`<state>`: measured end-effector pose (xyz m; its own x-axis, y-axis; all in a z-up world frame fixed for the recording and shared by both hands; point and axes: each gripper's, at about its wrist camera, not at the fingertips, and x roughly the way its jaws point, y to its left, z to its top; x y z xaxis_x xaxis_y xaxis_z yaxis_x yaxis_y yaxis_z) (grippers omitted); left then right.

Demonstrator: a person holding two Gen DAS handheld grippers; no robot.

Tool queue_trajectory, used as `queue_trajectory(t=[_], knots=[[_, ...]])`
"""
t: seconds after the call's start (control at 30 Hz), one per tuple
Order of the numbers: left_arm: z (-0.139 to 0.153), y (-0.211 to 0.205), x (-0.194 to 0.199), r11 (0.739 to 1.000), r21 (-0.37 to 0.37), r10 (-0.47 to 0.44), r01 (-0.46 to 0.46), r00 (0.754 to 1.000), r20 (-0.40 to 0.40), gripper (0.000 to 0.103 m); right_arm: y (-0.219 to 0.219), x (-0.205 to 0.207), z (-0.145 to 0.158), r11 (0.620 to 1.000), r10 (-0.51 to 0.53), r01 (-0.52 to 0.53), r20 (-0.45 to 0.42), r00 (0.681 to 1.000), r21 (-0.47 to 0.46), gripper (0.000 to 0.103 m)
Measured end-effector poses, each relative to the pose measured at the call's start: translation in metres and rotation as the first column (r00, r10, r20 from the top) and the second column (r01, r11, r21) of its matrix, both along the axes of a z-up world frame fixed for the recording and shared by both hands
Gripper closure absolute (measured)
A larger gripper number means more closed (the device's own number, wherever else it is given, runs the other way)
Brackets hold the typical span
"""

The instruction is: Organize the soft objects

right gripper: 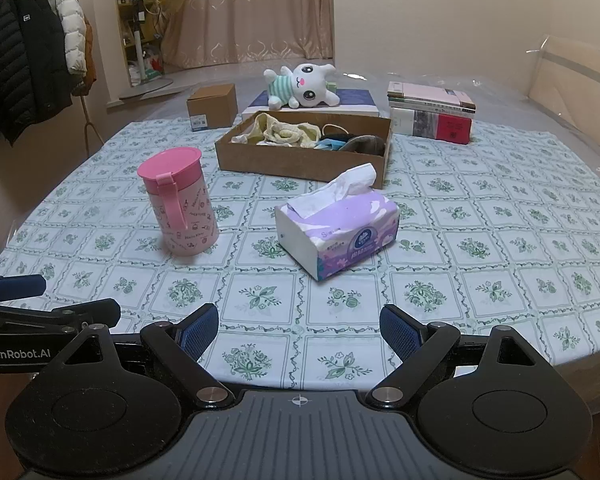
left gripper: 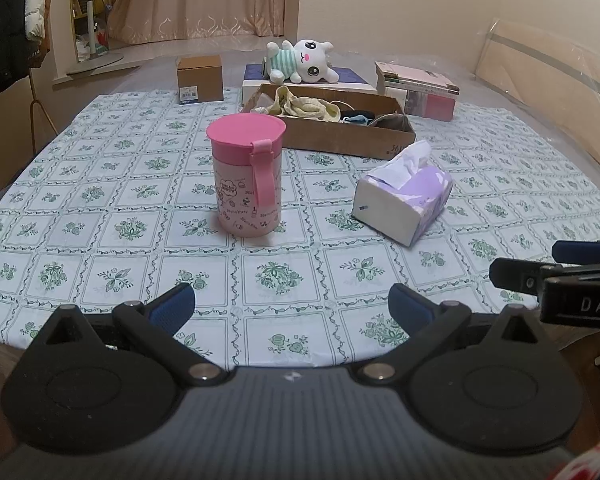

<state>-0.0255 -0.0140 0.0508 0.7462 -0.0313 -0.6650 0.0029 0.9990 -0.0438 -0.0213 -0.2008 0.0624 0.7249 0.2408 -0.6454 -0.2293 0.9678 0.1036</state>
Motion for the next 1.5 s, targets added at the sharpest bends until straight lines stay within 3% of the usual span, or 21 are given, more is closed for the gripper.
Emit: queue_trajectory(t=[1.5], knots=[[0.0036, 0.0006, -0.0016, 1.0, 0.001, 0.007, -0.007, 1.0, 0.005, 0.001, -0.0004, -0.0007, 0.0016, 1.0, 0.0, 0.0, 0.002, 1.0, 0.0, 0.016]])
